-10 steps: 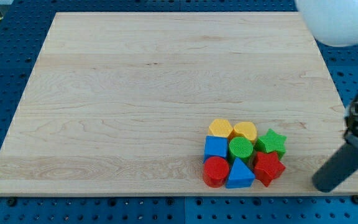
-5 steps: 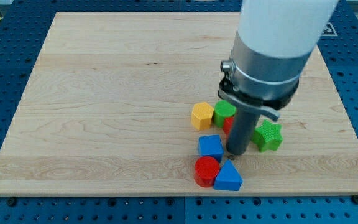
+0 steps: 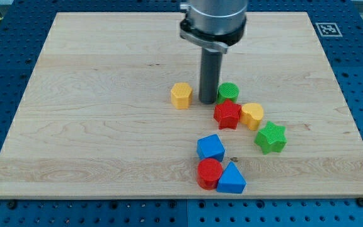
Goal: Drag the green circle to the top left of the board
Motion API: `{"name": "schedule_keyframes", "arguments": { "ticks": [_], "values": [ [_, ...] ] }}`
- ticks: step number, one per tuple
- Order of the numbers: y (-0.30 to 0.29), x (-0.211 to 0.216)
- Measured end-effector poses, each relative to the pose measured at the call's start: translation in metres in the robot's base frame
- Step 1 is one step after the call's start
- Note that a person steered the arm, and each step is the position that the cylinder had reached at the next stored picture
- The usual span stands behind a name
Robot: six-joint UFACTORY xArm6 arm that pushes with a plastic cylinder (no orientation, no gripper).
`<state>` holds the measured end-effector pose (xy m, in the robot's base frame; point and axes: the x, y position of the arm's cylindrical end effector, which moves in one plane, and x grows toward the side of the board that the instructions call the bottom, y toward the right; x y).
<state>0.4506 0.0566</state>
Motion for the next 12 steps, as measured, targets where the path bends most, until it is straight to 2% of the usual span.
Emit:
{"name": "schedule_keyframes", "arguments": {
  "ticks": [2, 4, 6, 8, 9, 10, 12],
  "values": [
    [0.056, 0.022],
    [0.080, 0.008],
    [0.079, -0.077],
    [0.096, 0.002],
    [0.133, 0.004],
    [0.144, -0.016],
    [0.084, -0.113]
  ]
}}
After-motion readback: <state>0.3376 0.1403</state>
